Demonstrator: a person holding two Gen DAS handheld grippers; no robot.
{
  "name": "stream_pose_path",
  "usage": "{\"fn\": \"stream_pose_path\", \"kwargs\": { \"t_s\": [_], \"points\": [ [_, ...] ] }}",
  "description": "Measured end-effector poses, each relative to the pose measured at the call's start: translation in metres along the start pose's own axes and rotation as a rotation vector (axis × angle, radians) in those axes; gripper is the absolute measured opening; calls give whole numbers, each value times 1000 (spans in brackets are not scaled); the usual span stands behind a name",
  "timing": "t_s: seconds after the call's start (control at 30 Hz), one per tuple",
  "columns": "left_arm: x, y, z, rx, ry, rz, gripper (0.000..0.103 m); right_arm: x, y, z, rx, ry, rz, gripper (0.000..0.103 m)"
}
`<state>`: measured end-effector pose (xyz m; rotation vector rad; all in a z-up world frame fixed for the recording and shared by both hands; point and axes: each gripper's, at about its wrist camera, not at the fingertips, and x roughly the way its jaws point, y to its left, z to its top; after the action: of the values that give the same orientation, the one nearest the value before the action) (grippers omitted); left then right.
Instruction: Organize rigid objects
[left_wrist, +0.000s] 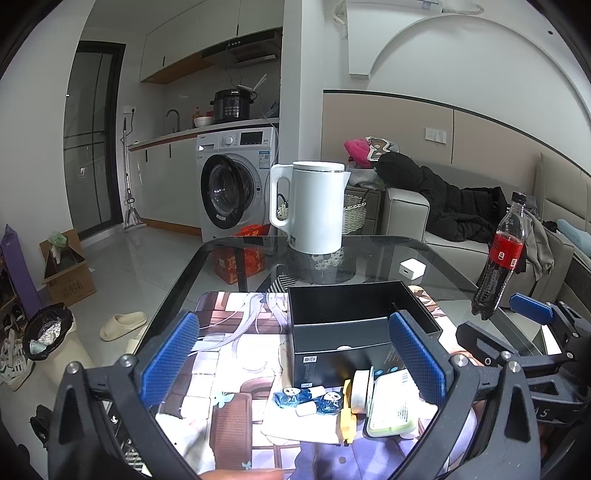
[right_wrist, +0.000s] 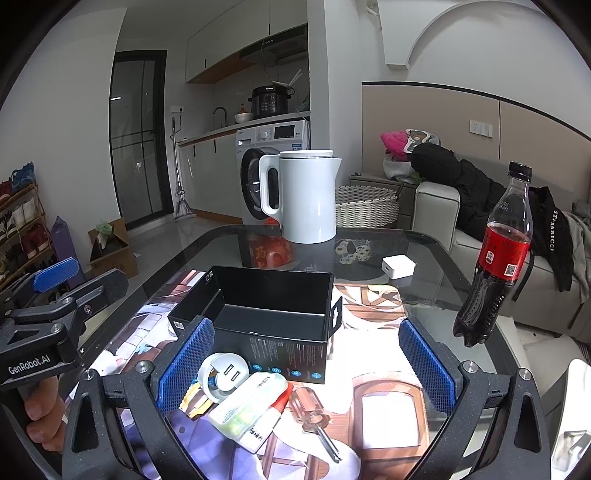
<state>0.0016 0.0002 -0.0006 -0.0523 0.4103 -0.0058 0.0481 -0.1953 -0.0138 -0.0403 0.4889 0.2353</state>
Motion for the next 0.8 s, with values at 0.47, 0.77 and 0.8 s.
{"fn": "stream_pose_path", "kwargs": {
  "t_s": [0.47,0.77,0.8],
  "points": [
    [1,3,0,-3,8,-4,103,1,0,-1,-2,7,0,102],
    [2,3,0,-5,13,-7,103,1,0,-2,-3,8,-1,102],
    [2,3,0,-4,13,-8,103,1,0,-2,-3,9,-1,102]
  ]
}}
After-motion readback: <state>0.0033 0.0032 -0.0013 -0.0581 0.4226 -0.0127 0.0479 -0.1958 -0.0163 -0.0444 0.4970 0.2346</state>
